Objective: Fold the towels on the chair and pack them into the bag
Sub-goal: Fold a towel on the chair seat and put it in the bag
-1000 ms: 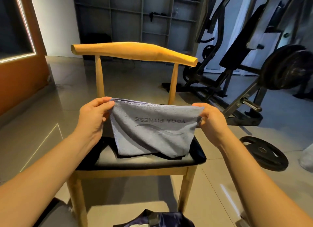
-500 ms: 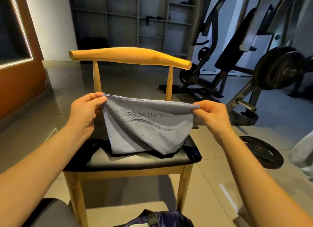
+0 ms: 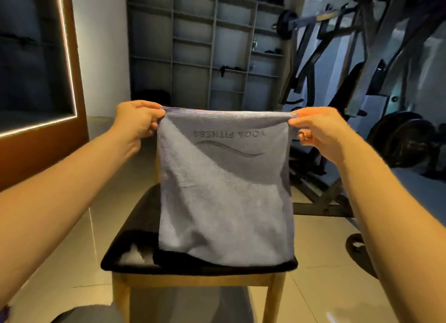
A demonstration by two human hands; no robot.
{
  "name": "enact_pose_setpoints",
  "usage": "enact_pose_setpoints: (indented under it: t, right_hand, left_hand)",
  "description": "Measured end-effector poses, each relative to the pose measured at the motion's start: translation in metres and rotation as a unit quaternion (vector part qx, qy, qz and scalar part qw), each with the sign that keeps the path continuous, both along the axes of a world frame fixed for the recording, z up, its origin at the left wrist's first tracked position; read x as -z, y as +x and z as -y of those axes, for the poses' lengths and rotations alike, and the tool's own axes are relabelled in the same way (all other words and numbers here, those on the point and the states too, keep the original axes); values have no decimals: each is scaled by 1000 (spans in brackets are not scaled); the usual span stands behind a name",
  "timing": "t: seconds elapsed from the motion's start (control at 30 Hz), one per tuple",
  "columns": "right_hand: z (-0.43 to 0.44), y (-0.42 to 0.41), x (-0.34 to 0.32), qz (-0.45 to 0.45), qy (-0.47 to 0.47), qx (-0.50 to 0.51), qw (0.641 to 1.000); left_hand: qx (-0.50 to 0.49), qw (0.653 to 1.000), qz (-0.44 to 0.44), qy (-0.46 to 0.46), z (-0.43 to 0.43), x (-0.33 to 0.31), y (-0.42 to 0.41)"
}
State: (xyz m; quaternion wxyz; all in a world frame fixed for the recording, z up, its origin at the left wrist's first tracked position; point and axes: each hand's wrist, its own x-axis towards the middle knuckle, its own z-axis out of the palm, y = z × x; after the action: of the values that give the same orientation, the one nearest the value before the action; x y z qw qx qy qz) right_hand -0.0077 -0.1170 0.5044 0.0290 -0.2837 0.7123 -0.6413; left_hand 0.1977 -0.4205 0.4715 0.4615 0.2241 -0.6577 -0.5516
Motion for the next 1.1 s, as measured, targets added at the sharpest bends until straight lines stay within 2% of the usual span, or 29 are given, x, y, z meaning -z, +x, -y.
enact_pose_setpoints:
  t: [0.27, 0.4, 0.57, 0.67, 0.77, 0.87, 1.0, 1.1]
  right_hand:
    - [25, -25, 9, 76, -1, 89, 993]
    - [37, -34, 18, 93, -88, 27, 991]
    - [46, -49, 29, 23, -162, 17, 986]
    - [36, -46, 45, 38, -149, -7, 988]
    - [15, -34, 93, 21, -19, -52, 998]
    - [-7, -19, 155, 42, 120, -98, 987]
    - [-27, -8, 219, 81, 251, -138, 955]
    - [-37, -5, 232, 91, 304, -171, 933]
  left_hand:
    - [41, 999, 33, 9, 17, -9, -29]
    - [38, 999, -2, 8, 35, -6, -49]
    - [46, 994, -84, -47, 43, -10, -53]
    - [54, 992, -83, -77, 35, 5, -32]
    - [62, 994, -13, -88, 21, 59, -2]
    - [100, 982, 120, -102, 13, 130, 27]
    - [180, 920, 329, -115, 11, 190, 55]
    - [223, 880, 394, -147, 9, 202, 64]
